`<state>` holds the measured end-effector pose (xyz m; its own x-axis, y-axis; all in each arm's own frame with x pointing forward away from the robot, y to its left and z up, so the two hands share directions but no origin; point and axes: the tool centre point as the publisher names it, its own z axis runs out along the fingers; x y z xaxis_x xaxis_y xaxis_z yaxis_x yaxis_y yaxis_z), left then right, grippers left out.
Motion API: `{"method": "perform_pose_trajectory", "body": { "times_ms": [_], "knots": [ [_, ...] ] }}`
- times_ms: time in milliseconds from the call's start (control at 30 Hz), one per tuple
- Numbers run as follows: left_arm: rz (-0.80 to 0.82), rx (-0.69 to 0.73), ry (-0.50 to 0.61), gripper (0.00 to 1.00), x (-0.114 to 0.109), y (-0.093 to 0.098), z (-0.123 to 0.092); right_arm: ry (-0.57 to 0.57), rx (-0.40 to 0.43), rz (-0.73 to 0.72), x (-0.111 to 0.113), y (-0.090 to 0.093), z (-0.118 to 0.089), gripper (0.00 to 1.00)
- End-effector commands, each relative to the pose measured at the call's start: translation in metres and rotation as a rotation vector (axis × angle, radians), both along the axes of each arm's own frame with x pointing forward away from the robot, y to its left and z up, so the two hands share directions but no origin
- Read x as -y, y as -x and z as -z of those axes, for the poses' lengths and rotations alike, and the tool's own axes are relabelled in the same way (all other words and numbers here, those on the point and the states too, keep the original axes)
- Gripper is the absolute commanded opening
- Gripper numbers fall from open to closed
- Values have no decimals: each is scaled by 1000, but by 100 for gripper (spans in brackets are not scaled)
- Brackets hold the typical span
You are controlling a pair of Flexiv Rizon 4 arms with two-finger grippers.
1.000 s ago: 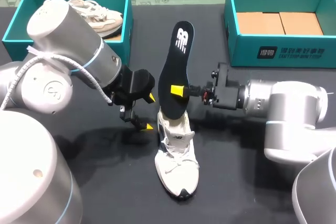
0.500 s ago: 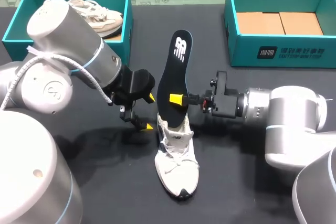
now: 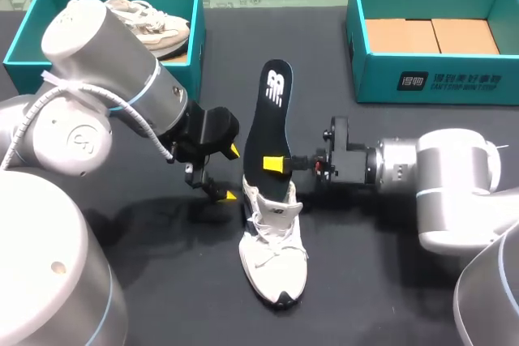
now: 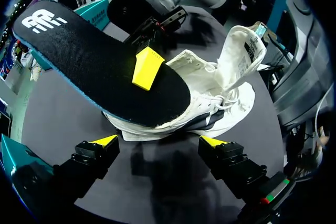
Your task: Take the shoe out of the shoebox, open the shoe tongue, remove and reinsert the insole, then place the shoe into the shoebox
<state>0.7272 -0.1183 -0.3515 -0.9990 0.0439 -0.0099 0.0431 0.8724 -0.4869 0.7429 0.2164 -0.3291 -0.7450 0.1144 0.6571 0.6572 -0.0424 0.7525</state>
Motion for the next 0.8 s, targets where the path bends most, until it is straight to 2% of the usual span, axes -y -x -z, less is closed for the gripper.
{"method": "perform_pose_trajectory", "body": {
  "times_ms": [33, 467, 800],
  "knots": [
    [-1, 2, -2, 100, 0, 1, 0, -32, -7, -46, 1, 5, 14, 0],
    [-1, 2, -2, 100, 0, 1, 0, -89, -53, -154, -8, 26, 37, 0],
    [-1, 2, -2, 100, 0, 1, 0, -95, -89, -150, -7, 41, 47, 0]
  ]
}}
